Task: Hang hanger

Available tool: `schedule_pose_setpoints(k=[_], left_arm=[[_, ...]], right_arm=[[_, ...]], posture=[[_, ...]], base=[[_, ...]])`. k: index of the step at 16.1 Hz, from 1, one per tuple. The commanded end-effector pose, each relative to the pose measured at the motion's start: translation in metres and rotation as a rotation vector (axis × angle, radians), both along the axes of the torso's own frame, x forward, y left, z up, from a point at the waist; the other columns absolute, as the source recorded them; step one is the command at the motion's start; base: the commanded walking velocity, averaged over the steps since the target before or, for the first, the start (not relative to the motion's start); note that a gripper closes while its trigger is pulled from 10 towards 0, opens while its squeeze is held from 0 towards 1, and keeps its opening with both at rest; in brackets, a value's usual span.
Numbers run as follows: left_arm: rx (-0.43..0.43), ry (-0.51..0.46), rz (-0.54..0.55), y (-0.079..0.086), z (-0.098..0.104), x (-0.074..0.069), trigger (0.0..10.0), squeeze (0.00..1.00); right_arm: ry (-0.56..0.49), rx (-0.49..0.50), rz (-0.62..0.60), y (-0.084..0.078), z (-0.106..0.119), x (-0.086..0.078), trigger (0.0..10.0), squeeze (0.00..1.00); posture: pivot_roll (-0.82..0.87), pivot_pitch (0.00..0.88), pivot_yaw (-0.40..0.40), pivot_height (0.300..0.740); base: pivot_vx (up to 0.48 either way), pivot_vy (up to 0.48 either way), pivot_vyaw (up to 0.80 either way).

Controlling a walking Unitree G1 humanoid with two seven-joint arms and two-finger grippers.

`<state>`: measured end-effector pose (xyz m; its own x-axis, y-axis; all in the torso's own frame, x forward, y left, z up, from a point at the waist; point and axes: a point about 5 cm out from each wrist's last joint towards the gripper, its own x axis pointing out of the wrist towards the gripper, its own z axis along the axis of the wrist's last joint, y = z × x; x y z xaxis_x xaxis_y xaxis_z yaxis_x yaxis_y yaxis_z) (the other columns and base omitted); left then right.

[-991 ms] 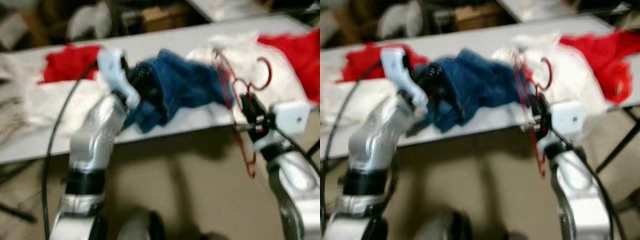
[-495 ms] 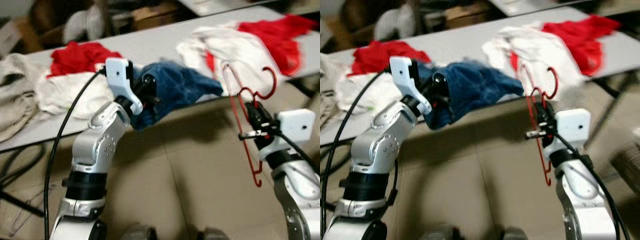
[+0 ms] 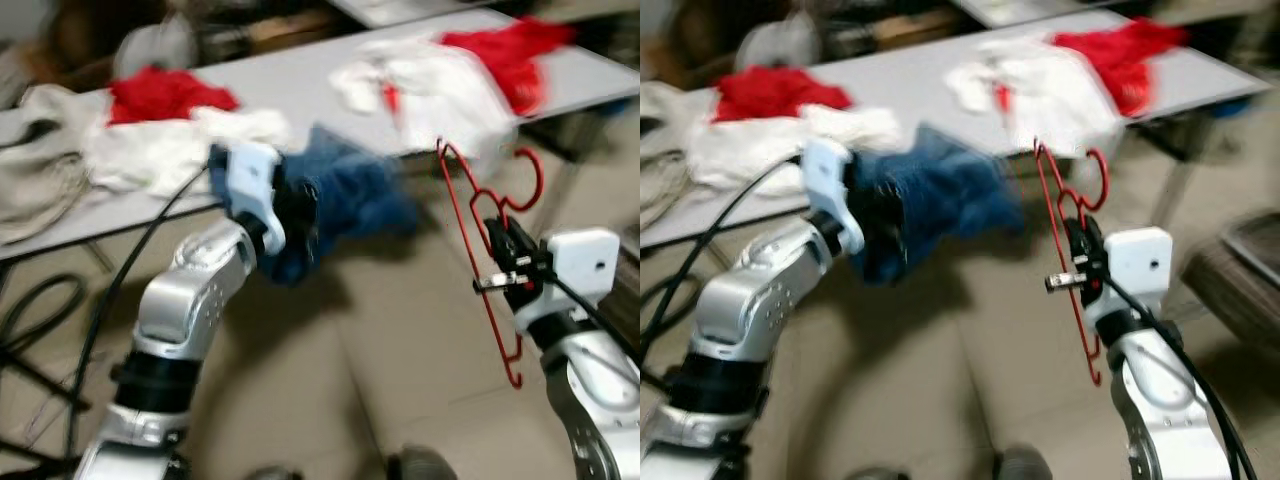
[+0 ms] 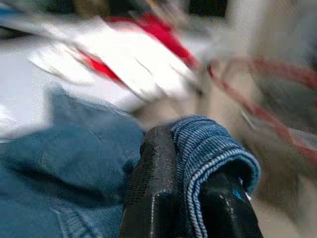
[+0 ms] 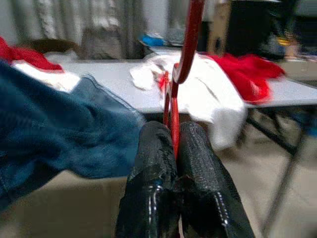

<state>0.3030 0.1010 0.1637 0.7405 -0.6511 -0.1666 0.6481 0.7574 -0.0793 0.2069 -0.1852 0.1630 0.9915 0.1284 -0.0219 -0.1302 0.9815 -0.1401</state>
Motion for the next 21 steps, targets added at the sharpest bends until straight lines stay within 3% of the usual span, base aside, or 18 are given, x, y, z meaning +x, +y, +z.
schedule_pose_setpoints(k=[1, 3, 4, 8, 11, 15, 18, 21], left_arm=[[0.074, 0.128, -0.119, -0.002, -0.016, -0.012, 0.0, 0.0], [0.114, 0.25, -0.118, 0.0, -0.027, -0.015, 0.0, 0.0], [0.12, 0.259, -0.095, 0.001, -0.028, -0.013, 0.0, 0.0], [0.002, 0.336, 0.191, 0.009, -0.029, 0.018, 0.0, 0.0], [0.028, 0.318, 0.299, 0.021, -0.028, 0.032, 0.0, 0.0], [0.083, 0.295, 0.286, 0.017, -0.026, 0.036, 0.0, 0.0], [0.082, 0.28, 0.363, 0.017, -0.027, 0.05, 0.0, 0.0], [0.091, 0.263, 0.368, 0.013, -0.023, 0.059, 0.0, 0.0]], right_arm=[[0.004, 0.002, 0.044, 0.003, 0.0, -0.003, 10.0, 0.0], [0.023, -0.004, 0.056, -0.002, -0.002, -0.008, 10.0, 0.0], [0.027, -0.008, 0.056, -0.004, -0.003, -0.009, 10.0, 0.0], [0.098, -0.039, 0.191, -0.007, -0.01, -0.015, 10.0, 0.0], [0.152, -0.017, 0.389, -0.004, -0.009, -0.028, 10.0, 0.0], [0.203, -0.016, 0.485, -0.008, -0.01, -0.039, 10.0, 0.0], [0.209, 0.028, 0.588, -0.005, -0.002, -0.041, 10.0, 0.0], [0.231, 0.107, 0.681, 0.002, 0.0, -0.047, 10.0, 0.0]], posture=[[-0.22, 0.0, 0.117, 0.74], [-0.23, 0.0, 0.122, 0.74], [-0.23, 0.0, 0.124, 0.74], [-0.22, 0.0, 0.124, 0.74], [-0.23, 0.0, 0.13, 0.74], [-0.23, 0.0, 0.13, 0.74], [-0.23, 0.0, 0.12, 0.74], [-0.22, 0.0, 0.121, 0.74]], base=[[0.0, 0.0, 0.0], [0.0, 0.0, 0.0], [0.0, 0.0, 0.0], [0.0, 0.0, 0.0], [0.0, 0.0, 0.0], [0.0, 0.0, 0.0], [0.0, 0.0, 0.0], [0.0, 0.0, 0.0]])
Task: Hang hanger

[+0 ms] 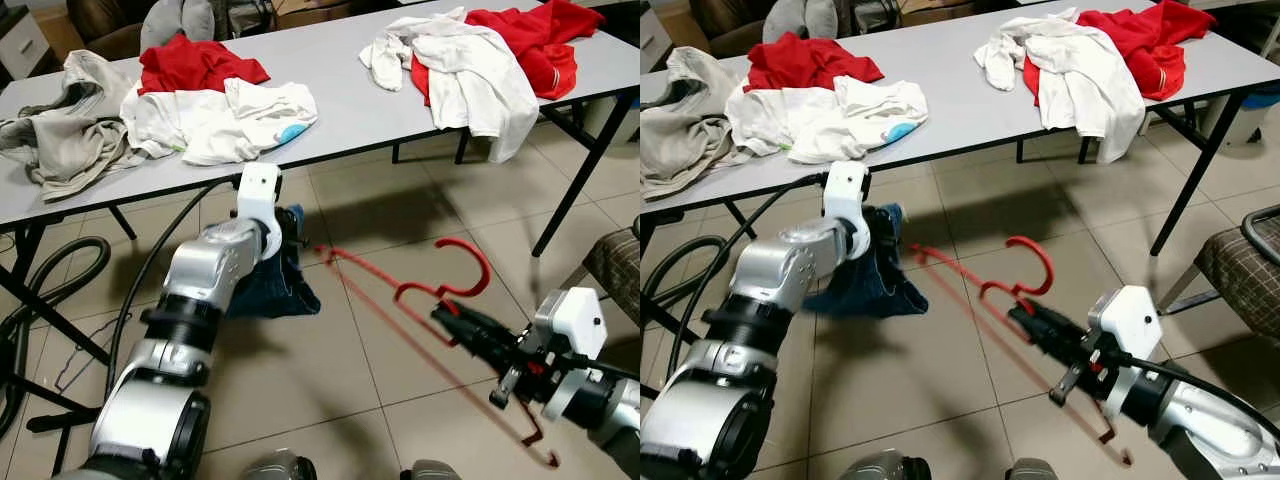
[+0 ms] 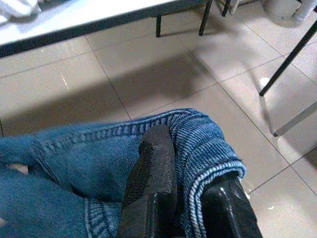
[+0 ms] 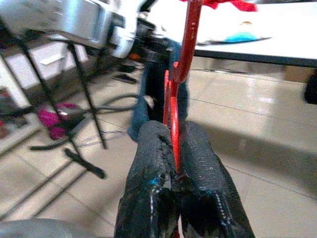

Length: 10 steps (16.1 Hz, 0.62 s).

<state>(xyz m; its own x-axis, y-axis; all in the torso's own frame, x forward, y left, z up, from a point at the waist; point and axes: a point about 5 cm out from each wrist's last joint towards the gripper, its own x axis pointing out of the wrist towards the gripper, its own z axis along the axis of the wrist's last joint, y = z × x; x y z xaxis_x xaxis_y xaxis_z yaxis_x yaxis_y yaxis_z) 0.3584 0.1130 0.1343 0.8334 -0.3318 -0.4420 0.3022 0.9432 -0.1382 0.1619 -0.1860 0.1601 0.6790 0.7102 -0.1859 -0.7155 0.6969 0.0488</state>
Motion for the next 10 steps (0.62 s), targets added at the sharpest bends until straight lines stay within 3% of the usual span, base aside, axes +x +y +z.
schedule_pose_setpoints(k=[1, 5, 10], left_arm=[[0.005, -0.027, -0.004, -0.001, 0.008, 0.004, 0.0, 0.0], [-0.023, -0.055, -0.08, -0.01, 0.02, 0.006, 0.0, 0.0], [-0.124, -0.094, -0.135, -0.023, 0.046, 0.003, 0.0, 0.0]], right_arm=[[0.0, 0.039, 0.027, 0.004, 0.003, 0.0, 10.0, 0.0], [0.011, 0.047, 0.008, 0.005, -0.005, 0.014, 10.0, 0.0], [0.075, 0.061, 0.024, 0.003, -0.016, 0.019, 10.0, 0.0]], posture=[[-0.22, 0.0, 0.123, 0.74], [-0.22, 0.0, 0.117, 0.74], [-0.21, 0.0, 0.094, 0.74]], base=[[0.0, 0.0, 0.0], [0.0, 0.0, 0.0], [0.0, 0.0, 0.0]])
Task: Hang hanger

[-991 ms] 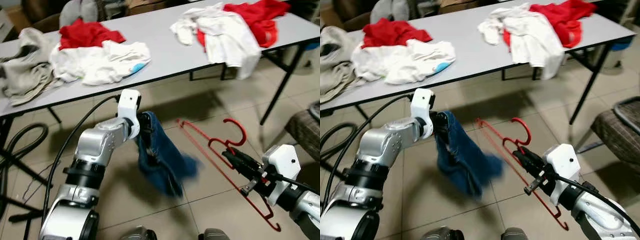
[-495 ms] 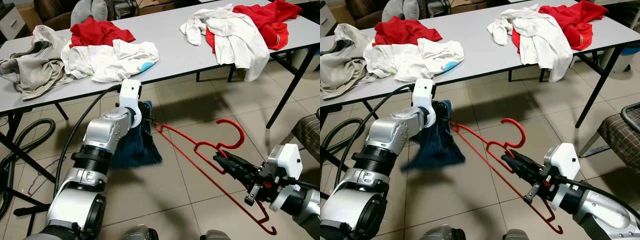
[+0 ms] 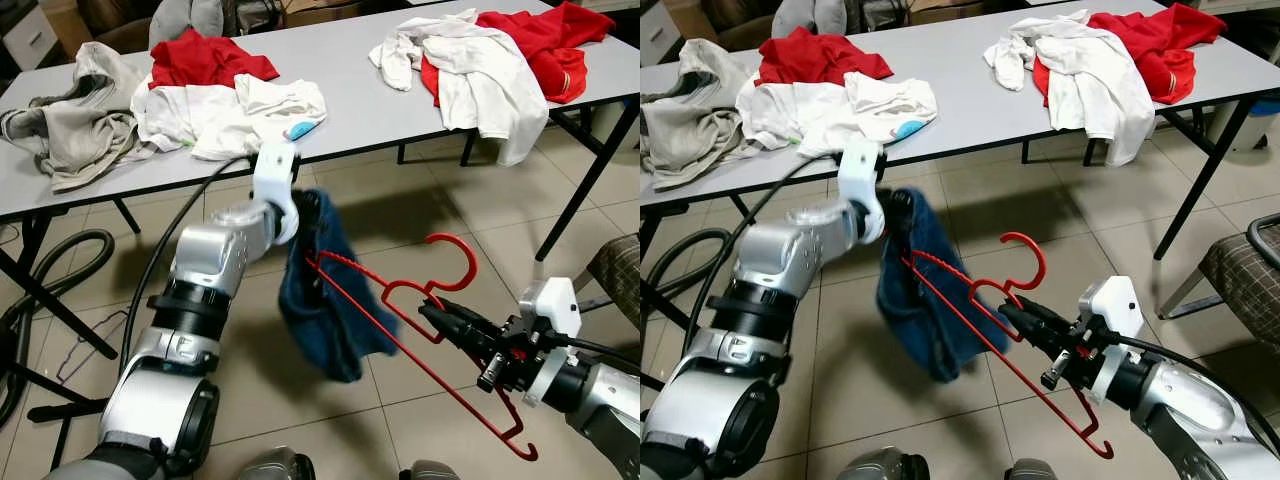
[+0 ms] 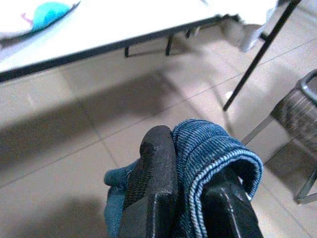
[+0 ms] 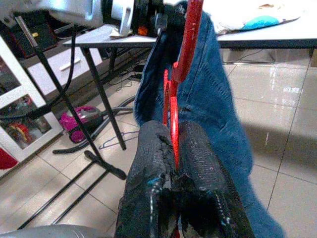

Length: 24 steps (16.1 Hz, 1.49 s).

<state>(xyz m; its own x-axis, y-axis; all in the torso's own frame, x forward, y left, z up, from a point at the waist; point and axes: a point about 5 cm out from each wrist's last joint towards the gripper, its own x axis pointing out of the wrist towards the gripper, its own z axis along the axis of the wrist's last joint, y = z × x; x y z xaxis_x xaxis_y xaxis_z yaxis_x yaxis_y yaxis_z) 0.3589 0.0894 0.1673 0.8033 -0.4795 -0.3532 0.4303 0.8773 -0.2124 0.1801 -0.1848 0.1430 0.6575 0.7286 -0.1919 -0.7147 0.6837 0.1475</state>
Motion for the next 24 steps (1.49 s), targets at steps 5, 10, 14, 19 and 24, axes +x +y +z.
schedule_pose_setpoints(k=[5, 10, 14, 19, 24], left_arm=[[-0.022, -0.053, -0.029, -0.005, 0.021, -0.001, 0.0, 0.0], [-0.021, -0.051, -0.017, -0.005, 0.021, -0.001, 0.0, 0.0], [-0.062, -0.048, -0.03, -0.013, 0.021, 0.001, 0.0, 0.0], [-0.11, -0.064, -0.056, -0.016, 0.032, 0.0, 0.0, 0.0], [-0.288, -0.04, -0.064, -0.018, 0.051, -0.003, 0.0, 0.0]], right_arm=[[0.044, -0.139, -0.181, -0.01, -0.011, 0.017, 10.0, 0.0], [0.019, -0.078, -0.392, -0.008, -0.016, 0.032, 10.0, 0.0], [0.04, 0.013, -0.191, 0.015, -0.015, 0.022, 10.0, 0.0], [0.11, -0.241, -0.439, -0.011, -0.041, 0.045, 10.0, 0.0], [0.159, -0.223, -0.367, -0.005, -0.047, 0.047, 10.0, 0.0]], posture=[[-0.21, 0.0, 0.084, 0.74], [-0.22, 0.0, 0.085, 0.74], [-0.22, 0.0, 0.098, 0.74], [-0.22, 0.0, 0.107, 0.74], [-0.2, 0.0, 0.082, 0.74]], base=[[0.0, 0.0, 0.0], [0.0, 0.0, 0.0], [0.0, 0.0, 0.0], [0.0, 0.0, 0.0], [0.0, 0.0, 0.0]])
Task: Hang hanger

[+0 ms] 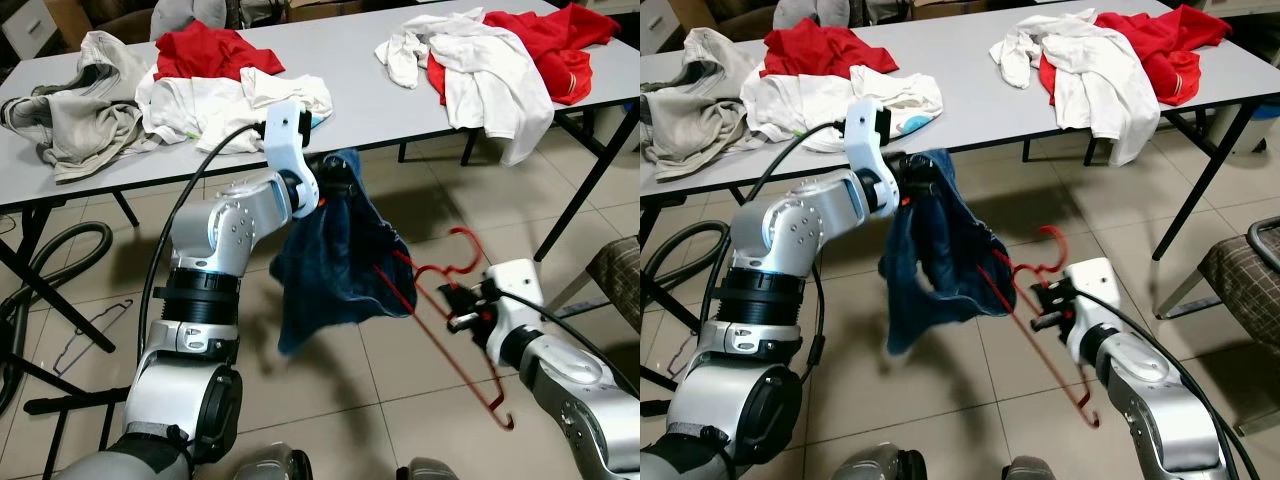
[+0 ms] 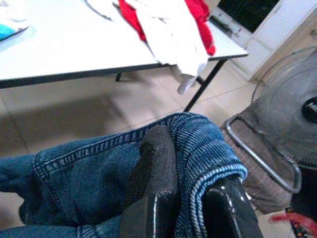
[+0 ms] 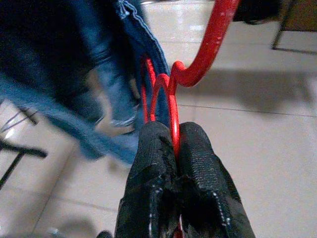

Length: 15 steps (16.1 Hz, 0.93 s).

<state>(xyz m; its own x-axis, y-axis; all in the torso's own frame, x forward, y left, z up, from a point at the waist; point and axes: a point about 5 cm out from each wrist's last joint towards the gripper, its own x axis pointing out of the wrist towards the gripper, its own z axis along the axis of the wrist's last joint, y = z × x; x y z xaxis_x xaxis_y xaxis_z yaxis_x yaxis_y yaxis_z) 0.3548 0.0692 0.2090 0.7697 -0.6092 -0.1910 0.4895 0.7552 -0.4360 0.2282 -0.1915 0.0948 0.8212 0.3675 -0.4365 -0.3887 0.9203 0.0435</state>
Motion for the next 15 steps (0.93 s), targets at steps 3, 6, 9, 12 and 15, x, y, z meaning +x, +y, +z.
schedule_pose_setpoints(k=[3, 6, 9, 12, 15], left_arm=[[-0.01, -0.019, -0.005, 0.003, 0.009, -0.004, 0.2, 0.0], [0.062, -0.049, -0.041, 0.01, 0.006, -0.009, 0.0, 0.0], [0.243, -0.118, -0.19, 0.015, -0.003, -0.019, 0.0, 0.0], [0.313, -0.16, -0.355, 0.009, -0.012, -0.031, 0.0, 0.0], [0.377, -0.195, -0.461, 0.008, -0.02, -0.039, 0.0, 0.0]], right_arm=[[-0.095, 0.06, -0.196, -0.011, 0.011, 0.016, 10.0, 0.0], [-0.151, 0.26, -0.389, -0.024, 0.019, 0.028, 10.0, 0.0], [-0.167, 0.555, -0.507, -0.036, 0.024, 0.036, 10.0, 0.0], [-0.163, 0.79, -0.459, -0.025, 0.033, 0.044, 10.0, 0.0], [-0.179, 0.988, -0.564, -0.032, 0.041, 0.056, 10.0, 0.0]], posture=[[-0.19, 0.0, 0.073, 0.74], [-0.18, 0.0, 0.067, 0.74], [-0.18, 0.0, 0.078, 0.74], [-0.19, 0.0, 0.09, 0.74], [-0.2, 0.0, 0.095, 0.74]], base=[[0.0, 0.0, 0.0], [0.0, 0.0, 0.0], [0.0, 0.0, 0.0], [0.0, 0.0, 0.0], [0.0, 0.0, 0.0]])
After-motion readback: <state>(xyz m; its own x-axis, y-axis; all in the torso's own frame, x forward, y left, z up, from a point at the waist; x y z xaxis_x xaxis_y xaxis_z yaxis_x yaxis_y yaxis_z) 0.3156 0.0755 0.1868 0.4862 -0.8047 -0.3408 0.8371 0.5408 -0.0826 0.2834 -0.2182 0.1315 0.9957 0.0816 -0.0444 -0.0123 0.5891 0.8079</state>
